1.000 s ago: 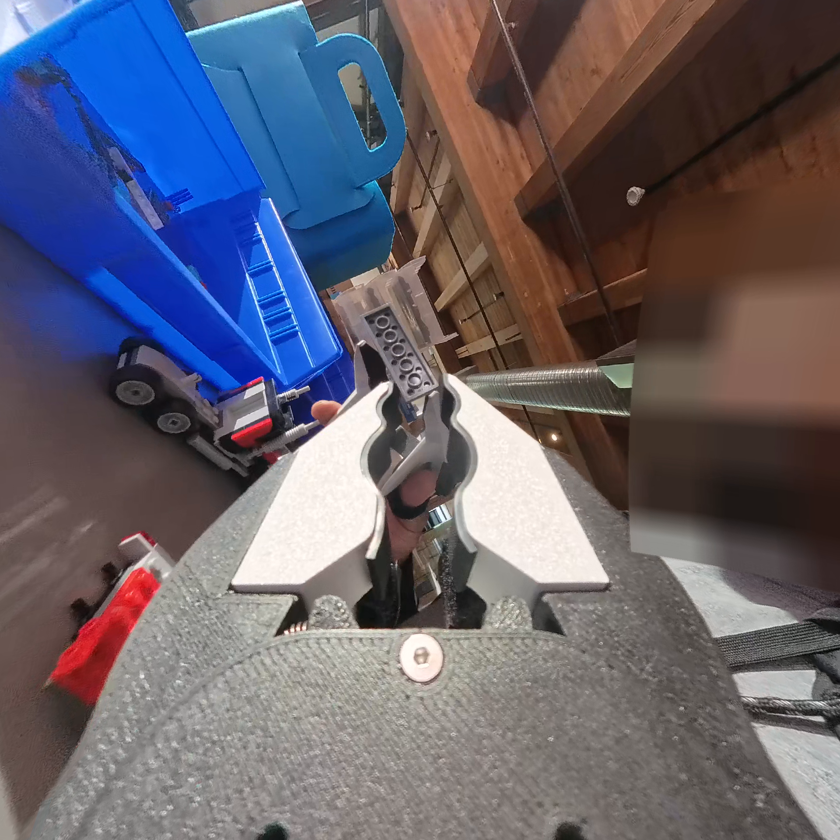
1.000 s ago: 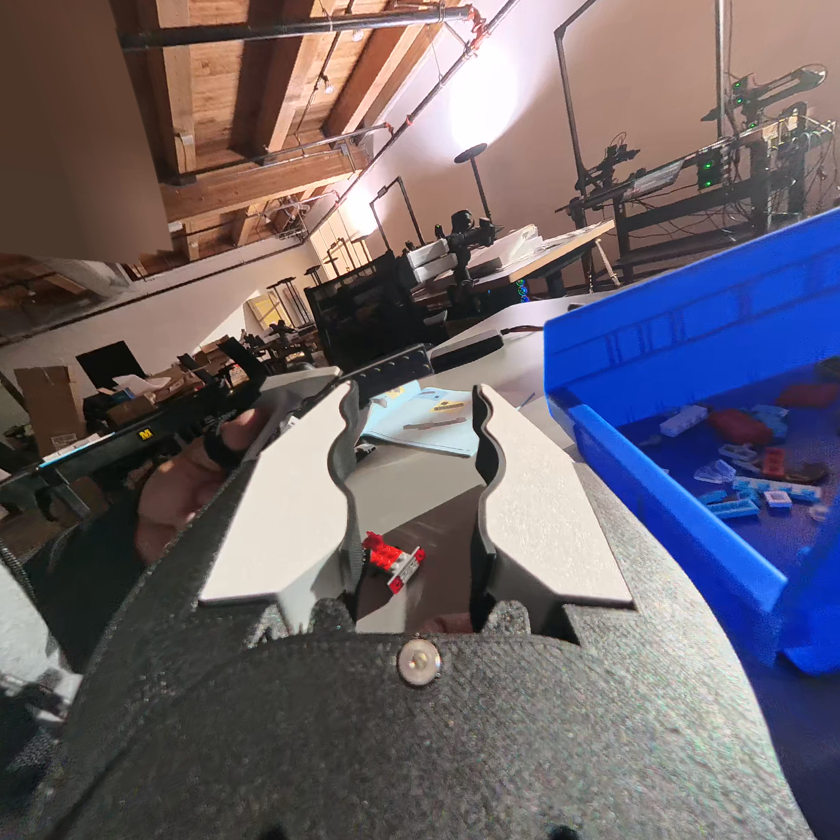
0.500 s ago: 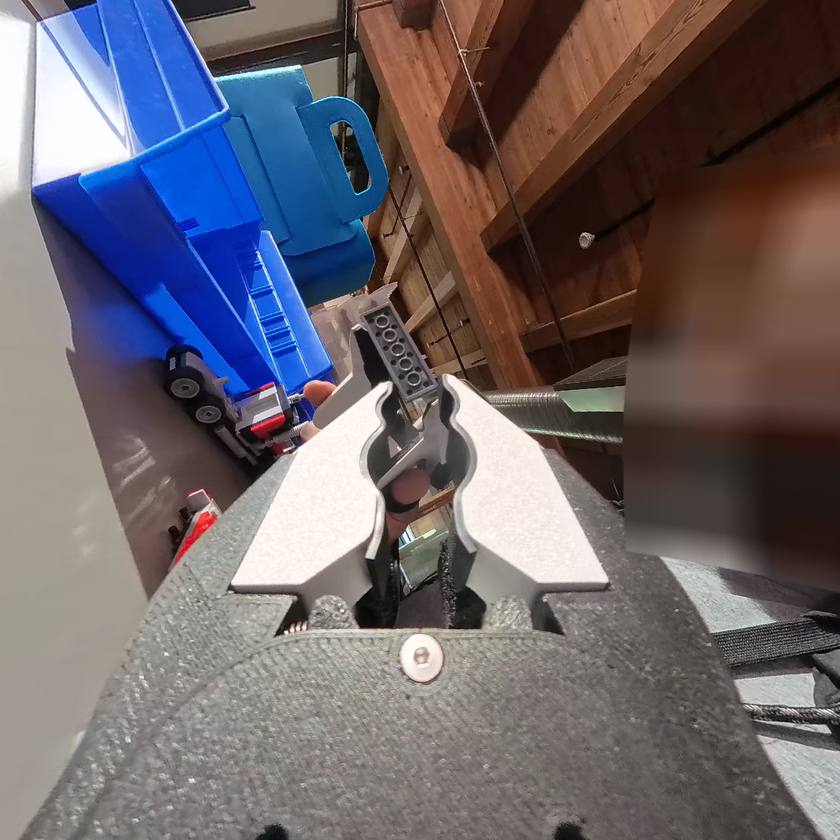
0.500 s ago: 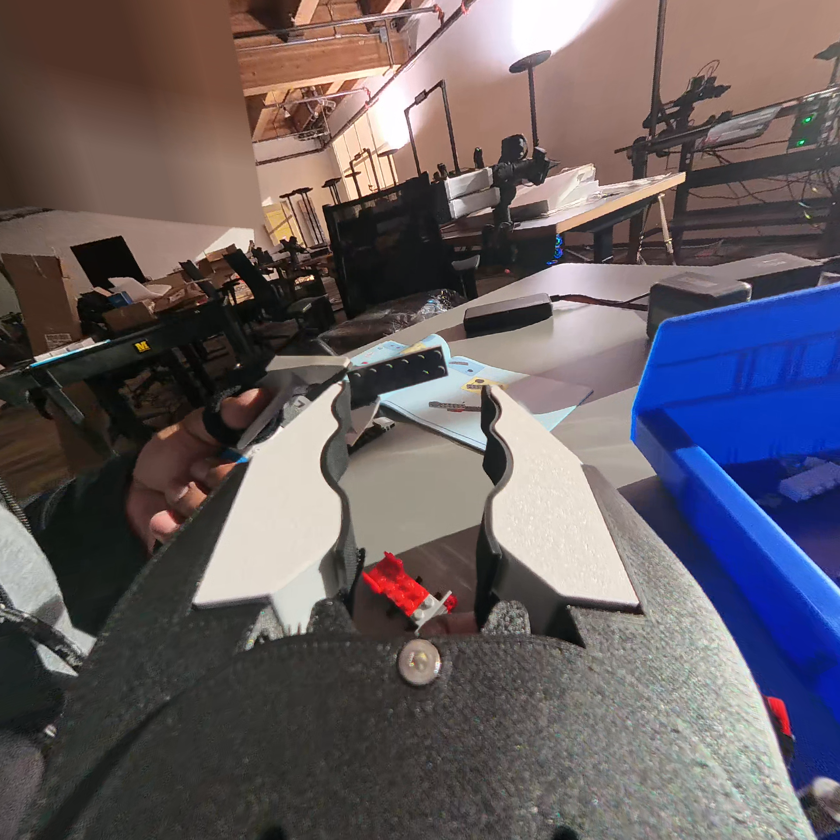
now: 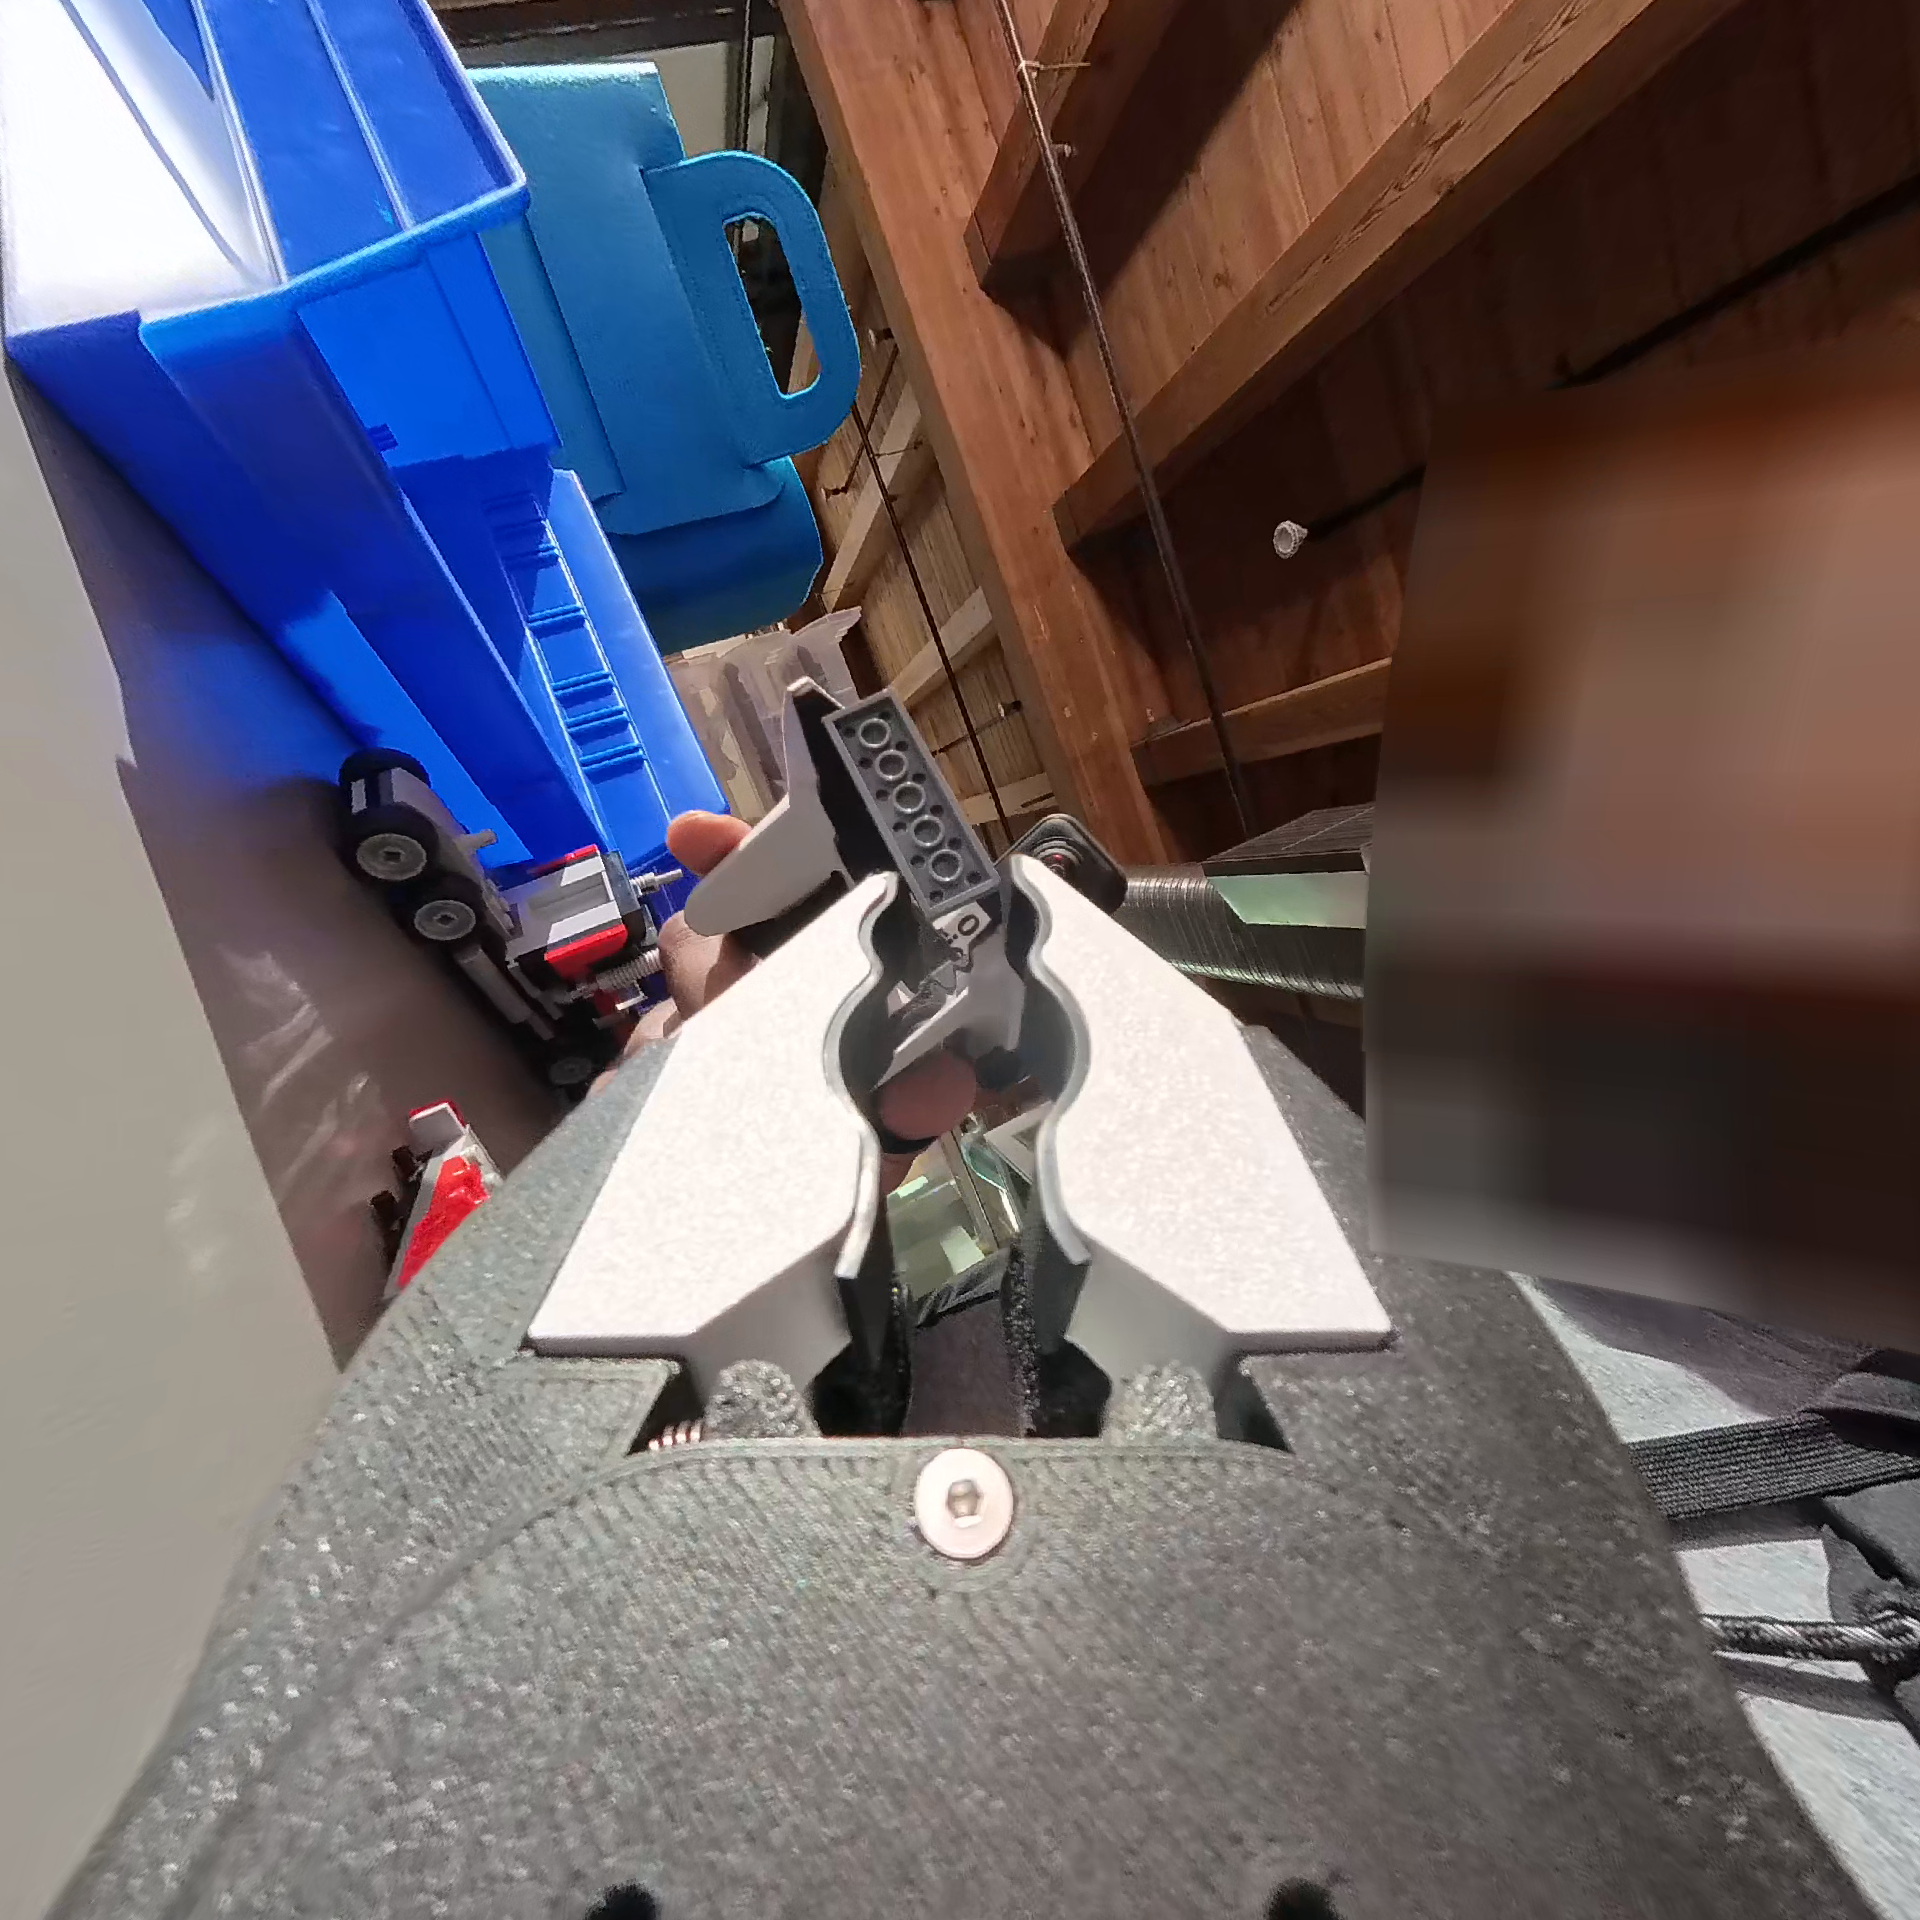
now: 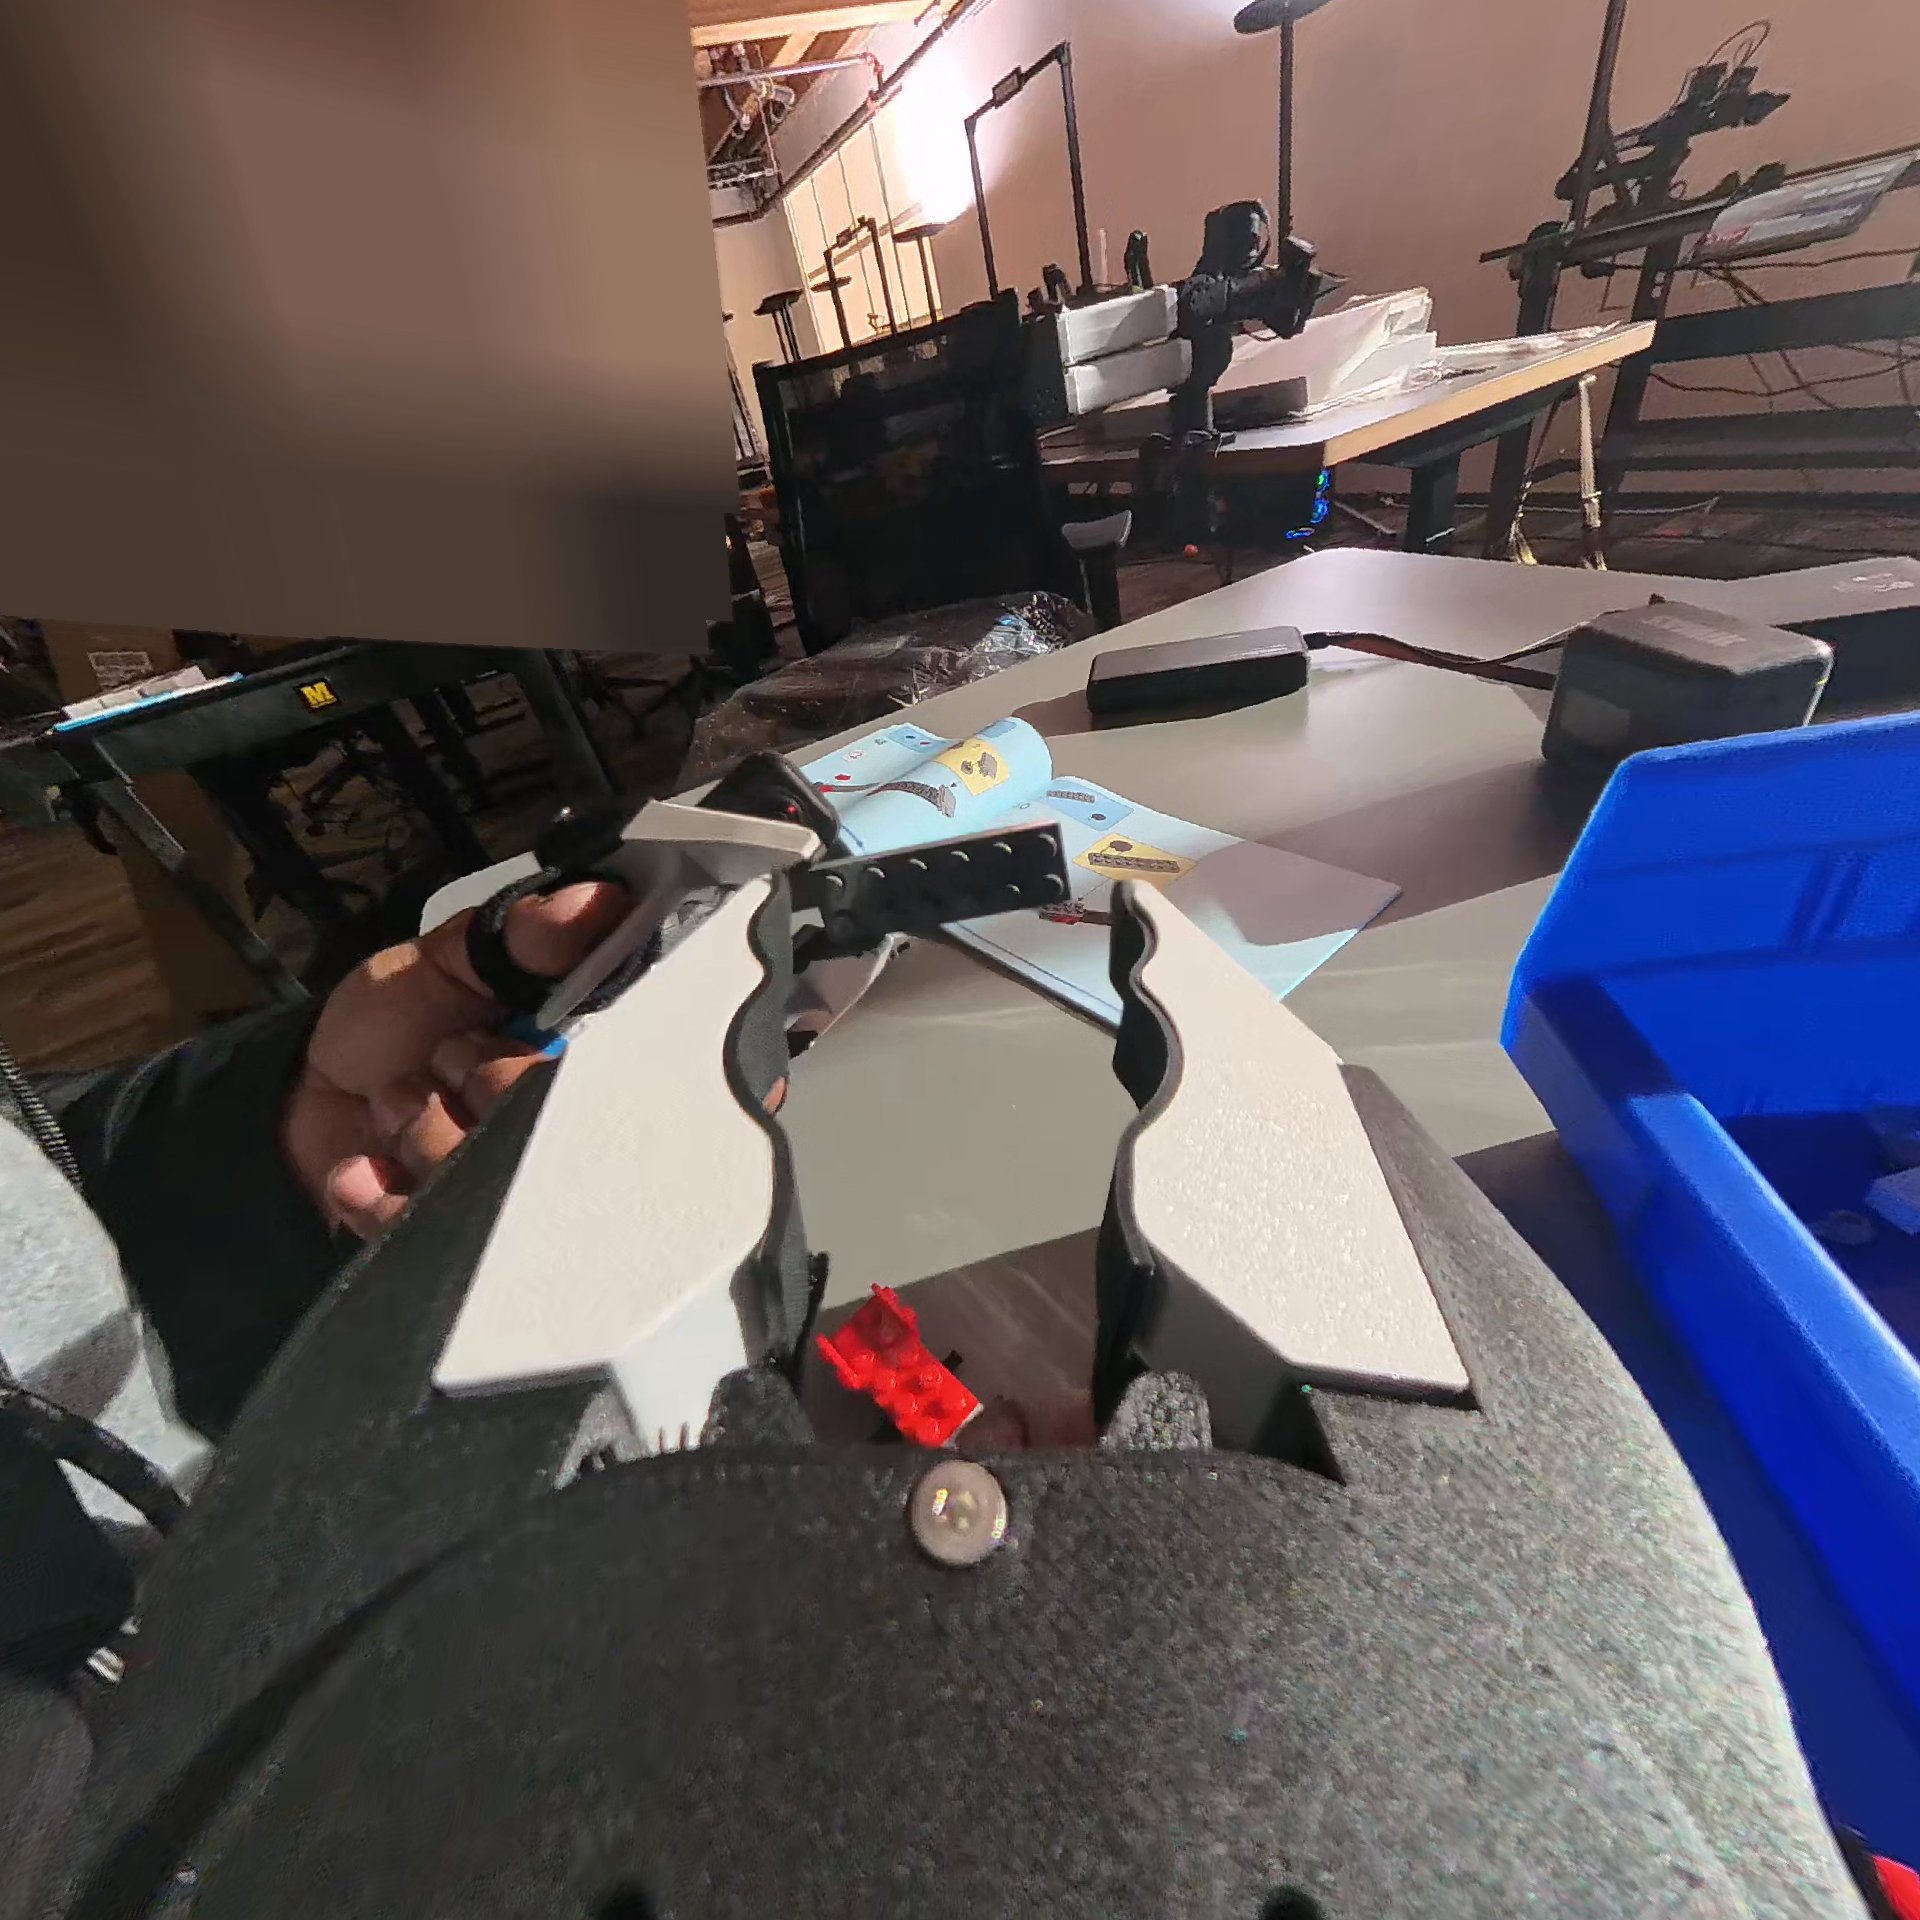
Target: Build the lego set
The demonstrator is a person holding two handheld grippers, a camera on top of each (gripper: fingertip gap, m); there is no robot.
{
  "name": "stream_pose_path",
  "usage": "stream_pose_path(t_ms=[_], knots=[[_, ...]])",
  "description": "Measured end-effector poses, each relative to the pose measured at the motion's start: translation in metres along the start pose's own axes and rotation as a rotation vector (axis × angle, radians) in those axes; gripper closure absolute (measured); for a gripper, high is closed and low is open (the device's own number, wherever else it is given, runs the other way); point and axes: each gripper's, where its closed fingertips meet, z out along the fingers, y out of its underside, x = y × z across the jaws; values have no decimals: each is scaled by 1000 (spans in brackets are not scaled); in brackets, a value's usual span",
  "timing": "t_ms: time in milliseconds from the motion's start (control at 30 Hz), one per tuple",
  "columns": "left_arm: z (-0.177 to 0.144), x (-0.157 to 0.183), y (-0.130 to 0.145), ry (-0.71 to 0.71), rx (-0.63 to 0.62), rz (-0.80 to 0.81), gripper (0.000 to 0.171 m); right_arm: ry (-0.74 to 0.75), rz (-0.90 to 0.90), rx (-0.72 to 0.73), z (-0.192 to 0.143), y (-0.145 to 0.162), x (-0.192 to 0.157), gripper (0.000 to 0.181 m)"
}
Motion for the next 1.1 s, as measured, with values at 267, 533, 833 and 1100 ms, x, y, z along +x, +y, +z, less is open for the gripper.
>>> stream_pose_path(t_ms=[267,533,833,1100], knots=[[9,-2,15,4,-57,-35,153,30,-103,-33,-11,3,-2,128],[13,2,17,-22,-55,37,143,86,-84,-36,-34,-4,8,129],[2,-1,7,-86,-41,95,143,391,-271,-238,-151,-45,80,129],[2,-6,4,-77,-38,85,143,548,-195,-830,-261,4,177,128]])
